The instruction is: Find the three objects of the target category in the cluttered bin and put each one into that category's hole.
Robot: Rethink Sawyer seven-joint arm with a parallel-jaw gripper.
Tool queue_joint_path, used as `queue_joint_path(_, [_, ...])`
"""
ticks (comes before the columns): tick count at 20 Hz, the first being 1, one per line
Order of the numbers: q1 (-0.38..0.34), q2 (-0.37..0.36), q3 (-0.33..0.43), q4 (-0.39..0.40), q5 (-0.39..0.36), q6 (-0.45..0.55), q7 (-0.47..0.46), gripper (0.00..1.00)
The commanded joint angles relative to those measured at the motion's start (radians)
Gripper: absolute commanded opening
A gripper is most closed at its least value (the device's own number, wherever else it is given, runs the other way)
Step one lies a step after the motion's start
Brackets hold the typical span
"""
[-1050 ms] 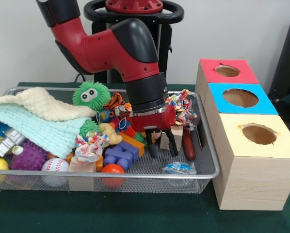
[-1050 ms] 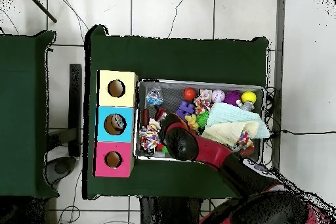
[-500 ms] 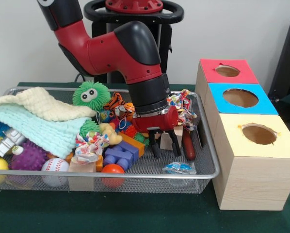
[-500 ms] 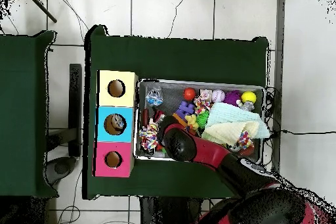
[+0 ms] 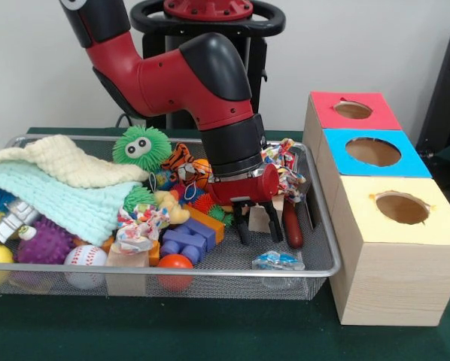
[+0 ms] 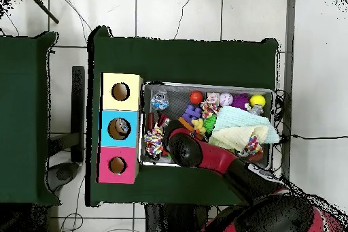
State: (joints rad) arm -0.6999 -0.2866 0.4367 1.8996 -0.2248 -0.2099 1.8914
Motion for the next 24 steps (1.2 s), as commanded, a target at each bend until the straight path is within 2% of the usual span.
queue_joint_path(1, [0.008, 0.037, -0.024, -0.072, 0.02, 0.086, 0.112, 1.0])
queue_joint_path(14, [-0.011, 0.065, -0.009, -0.079, 0.007, 0.059, 0.119, 1.0])
queue_joint_path(24, [0.024, 0.045, -0.011, -0.093, 0.04, 0.045, 0.141, 1.0])
